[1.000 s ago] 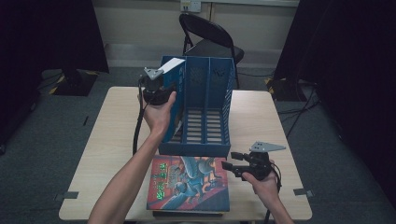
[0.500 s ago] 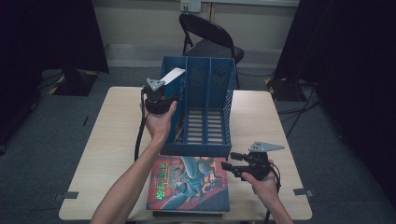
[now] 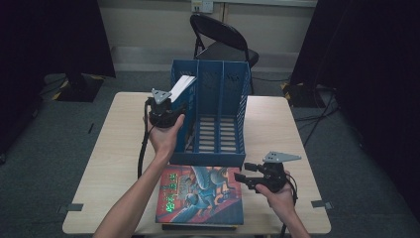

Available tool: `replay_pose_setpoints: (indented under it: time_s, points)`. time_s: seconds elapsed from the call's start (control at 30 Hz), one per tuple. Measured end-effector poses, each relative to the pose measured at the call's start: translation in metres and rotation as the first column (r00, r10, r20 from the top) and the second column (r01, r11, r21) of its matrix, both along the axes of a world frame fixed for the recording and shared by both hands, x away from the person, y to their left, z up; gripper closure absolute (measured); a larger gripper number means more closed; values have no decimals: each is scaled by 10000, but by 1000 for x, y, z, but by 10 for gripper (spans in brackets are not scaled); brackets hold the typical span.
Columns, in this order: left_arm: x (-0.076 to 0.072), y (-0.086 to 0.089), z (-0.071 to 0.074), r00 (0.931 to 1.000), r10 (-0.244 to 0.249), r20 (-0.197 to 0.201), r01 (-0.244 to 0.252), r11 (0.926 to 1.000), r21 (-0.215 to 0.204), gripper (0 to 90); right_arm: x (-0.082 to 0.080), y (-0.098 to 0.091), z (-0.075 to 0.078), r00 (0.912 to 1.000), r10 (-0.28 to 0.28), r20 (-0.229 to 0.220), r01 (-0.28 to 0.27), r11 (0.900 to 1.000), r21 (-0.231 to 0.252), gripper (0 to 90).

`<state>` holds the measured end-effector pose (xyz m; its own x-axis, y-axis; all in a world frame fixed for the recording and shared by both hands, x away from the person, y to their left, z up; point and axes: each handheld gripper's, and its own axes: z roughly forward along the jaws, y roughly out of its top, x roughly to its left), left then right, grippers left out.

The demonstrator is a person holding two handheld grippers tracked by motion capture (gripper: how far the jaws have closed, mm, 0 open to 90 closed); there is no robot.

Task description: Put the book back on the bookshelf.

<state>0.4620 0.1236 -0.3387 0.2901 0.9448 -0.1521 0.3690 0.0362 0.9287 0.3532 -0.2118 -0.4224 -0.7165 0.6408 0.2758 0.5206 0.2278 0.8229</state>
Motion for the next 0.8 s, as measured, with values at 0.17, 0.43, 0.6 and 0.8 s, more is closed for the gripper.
replay_pose_setpoints:
  time_s: [0.17, 0.43, 0.6, 0.8]
  points:
    - [-11, -1, 0, 9991, -382, 161, 373, 9978, 545, 535, 0, 2, 0, 10000, 64, -4, -64, 10000, -36, 351]
    - [-22, 2, -2, 9962, -874, 37, 867, 9919, 929, 486, -1, 3, -2, 9999, 62, -85, -62, 10000, -34, 350]
    - [-26, 5, -4, 9941, -1082, 21, 1074, 9888, 1040, 464, -1, 4, -3, 9999, 102, -102, -103, 9999, -90, 351]
    - [-29, 11, -4, 9910, -1333, -103, 1337, 9860, 994, 447, 0, 4, -4, 9998, 106, -173, -109, 9998, -172, 350]
